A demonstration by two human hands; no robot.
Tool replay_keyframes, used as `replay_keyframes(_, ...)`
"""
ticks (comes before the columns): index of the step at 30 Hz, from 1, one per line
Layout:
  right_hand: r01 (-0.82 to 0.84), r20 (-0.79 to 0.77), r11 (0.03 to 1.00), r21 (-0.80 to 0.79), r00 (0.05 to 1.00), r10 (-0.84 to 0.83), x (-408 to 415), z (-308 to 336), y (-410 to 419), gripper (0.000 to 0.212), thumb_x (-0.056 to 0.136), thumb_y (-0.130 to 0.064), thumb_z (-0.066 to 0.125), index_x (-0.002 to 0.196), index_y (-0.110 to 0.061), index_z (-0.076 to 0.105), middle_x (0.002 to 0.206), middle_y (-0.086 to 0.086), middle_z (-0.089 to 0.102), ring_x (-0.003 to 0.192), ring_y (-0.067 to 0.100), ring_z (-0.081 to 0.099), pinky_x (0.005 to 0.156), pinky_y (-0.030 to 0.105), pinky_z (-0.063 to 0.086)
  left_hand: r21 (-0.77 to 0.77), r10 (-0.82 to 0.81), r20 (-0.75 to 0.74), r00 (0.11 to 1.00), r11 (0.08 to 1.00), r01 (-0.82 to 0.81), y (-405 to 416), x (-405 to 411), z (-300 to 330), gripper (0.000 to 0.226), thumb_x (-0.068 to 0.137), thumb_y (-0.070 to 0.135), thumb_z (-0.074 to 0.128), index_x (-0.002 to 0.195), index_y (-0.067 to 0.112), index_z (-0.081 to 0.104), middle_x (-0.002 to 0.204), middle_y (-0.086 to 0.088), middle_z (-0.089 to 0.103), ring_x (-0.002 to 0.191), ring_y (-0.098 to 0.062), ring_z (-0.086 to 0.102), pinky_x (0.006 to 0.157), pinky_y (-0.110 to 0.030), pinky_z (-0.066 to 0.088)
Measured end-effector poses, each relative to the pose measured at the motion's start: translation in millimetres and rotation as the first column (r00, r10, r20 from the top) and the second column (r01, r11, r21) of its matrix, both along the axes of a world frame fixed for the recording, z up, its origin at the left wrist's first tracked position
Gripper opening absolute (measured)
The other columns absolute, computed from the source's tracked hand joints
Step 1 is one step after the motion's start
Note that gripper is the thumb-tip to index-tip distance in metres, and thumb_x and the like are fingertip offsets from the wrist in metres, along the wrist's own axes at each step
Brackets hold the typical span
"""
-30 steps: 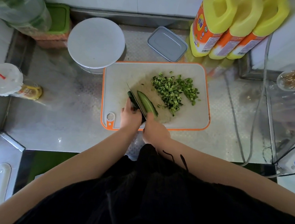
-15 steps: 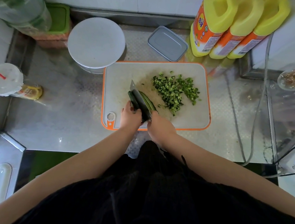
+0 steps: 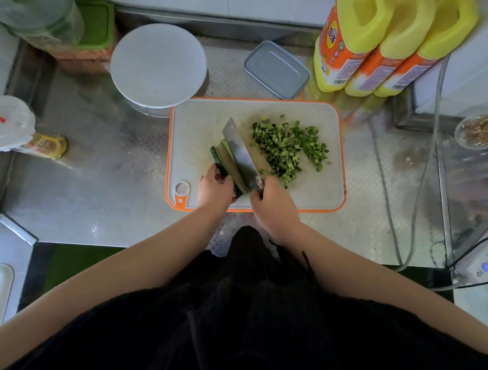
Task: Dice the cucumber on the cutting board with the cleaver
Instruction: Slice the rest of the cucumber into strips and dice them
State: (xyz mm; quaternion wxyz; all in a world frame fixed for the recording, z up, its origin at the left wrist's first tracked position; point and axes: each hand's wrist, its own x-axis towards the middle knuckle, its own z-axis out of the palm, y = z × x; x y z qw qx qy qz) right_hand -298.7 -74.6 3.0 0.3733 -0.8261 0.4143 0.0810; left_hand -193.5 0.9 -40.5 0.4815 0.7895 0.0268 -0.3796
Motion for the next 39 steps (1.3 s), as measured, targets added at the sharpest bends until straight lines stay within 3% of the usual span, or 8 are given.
replay_keyframes(3,-0.047,-0.038,0.998,-0.045,0.998,0.045,-3,3,0,0.017,0.097,-0.022,0.04,0.085,-0.011,0.042,0.067,0.001,0.046,0.066,0.023,0.048,0.059,0.034,0.033,-0.025,0.022,-0.019,1.0,0.999,-0.022,2,1,2,0.053,0.096,0.014,0.054,0.146,0.017,0.036,0.123,-0.004,0.054,0.103,-0.02,0.059,0.077,-0.037,0.06)
replay_keyframes(8,-0.095,-0.084,0.995,0.008,0.992,0.096,-5,0,7,0.02,0.097,-0.019,0.04,0.08,-0.009,0.042,0.065,0.002,0.047,0.066,0.025,0.05,0.056,0.033,0.034,-0.033,0.042,0.0,0.999,0.999,-0.042,7,4,0,0.054,0.093,0.013,0.062,0.143,0.015,0.041,0.125,-0.007,0.058,0.111,-0.025,0.06,0.089,-0.042,0.055)
replay_keyframes(14,-0.087,-0.058,0.996,0.02,0.994,0.088,-1,1,7,0.022,0.096,-0.02,0.041,0.077,-0.01,0.042,0.067,0.006,0.052,0.065,0.025,0.051,0.057,0.036,0.038,-0.026,0.036,0.025,0.999,0.999,-0.036,8,7,1,0.056,0.091,0.012,0.066,0.143,0.016,0.045,0.116,-0.005,0.059,0.101,-0.024,0.063,0.082,-0.042,0.058)
replay_keyframes(17,-0.077,-0.03,0.997,0.005,0.997,0.077,-4,3,7,0.031,0.097,-0.021,0.042,0.067,-0.015,0.033,0.06,0.001,0.043,0.06,0.022,0.045,0.056,0.033,0.03,-0.005,0.015,0.064,0.998,1.0,-0.015,9,7,1,0.054,0.09,0.015,0.067,0.14,0.018,0.047,0.111,-0.002,0.061,0.101,-0.023,0.064,0.087,-0.042,0.056)
replay_keyframes(23,-0.052,-0.015,0.999,0.01,0.999,0.053,-15,8,7,0.03,0.098,-0.023,0.043,0.071,-0.011,0.037,0.064,0.004,0.047,0.062,0.024,0.044,0.057,0.033,0.028,0.007,0.011,0.113,0.993,1.0,-0.012,8,3,9,0.052,0.09,0.018,0.067,0.139,0.018,0.049,0.105,0.002,0.061,0.095,-0.019,0.064,0.081,-0.025,0.05)
replay_keyframes(29,-0.069,-0.006,0.997,0.027,0.998,0.069,-16,6,8,0.027,0.098,-0.025,0.043,0.077,-0.009,0.04,0.064,0.004,0.047,0.061,0.024,0.047,0.055,0.032,0.03,0.019,0.012,0.122,0.992,1.0,-0.014,7,1,9,0.054,0.09,0.021,0.067,0.14,0.02,0.047,0.109,0.001,0.061,0.093,-0.015,0.06,0.078,-0.024,0.047)
replay_keyframes(35,-0.078,-0.024,0.997,0.029,0.997,0.079,-15,7,7,0.035,0.098,-0.023,0.042,0.067,-0.019,0.029,0.059,-0.002,0.041,0.058,0.023,0.043,0.055,0.032,0.028,0.028,0.002,0.13,0.992,1.0,-0.005,7,1,10,0.052,0.091,0.02,0.066,0.14,0.02,0.048,0.109,0.001,0.062,0.093,-0.015,0.061,0.072,-0.019,0.047)
replay_keyframes(39,-0.085,-0.042,0.996,0.023,0.995,0.086,-14,6,7,0.035,0.099,-0.024,0.042,0.067,-0.019,0.029,0.059,-0.003,0.04,0.058,0.022,0.043,0.055,0.032,0.028,0.023,0.008,0.13,0.992,1.0,-0.011,6,0,11,0.052,0.091,0.018,0.066,0.14,0.019,0.048,0.12,-0.004,0.063,0.101,-0.018,0.063,0.085,-0.028,0.051)
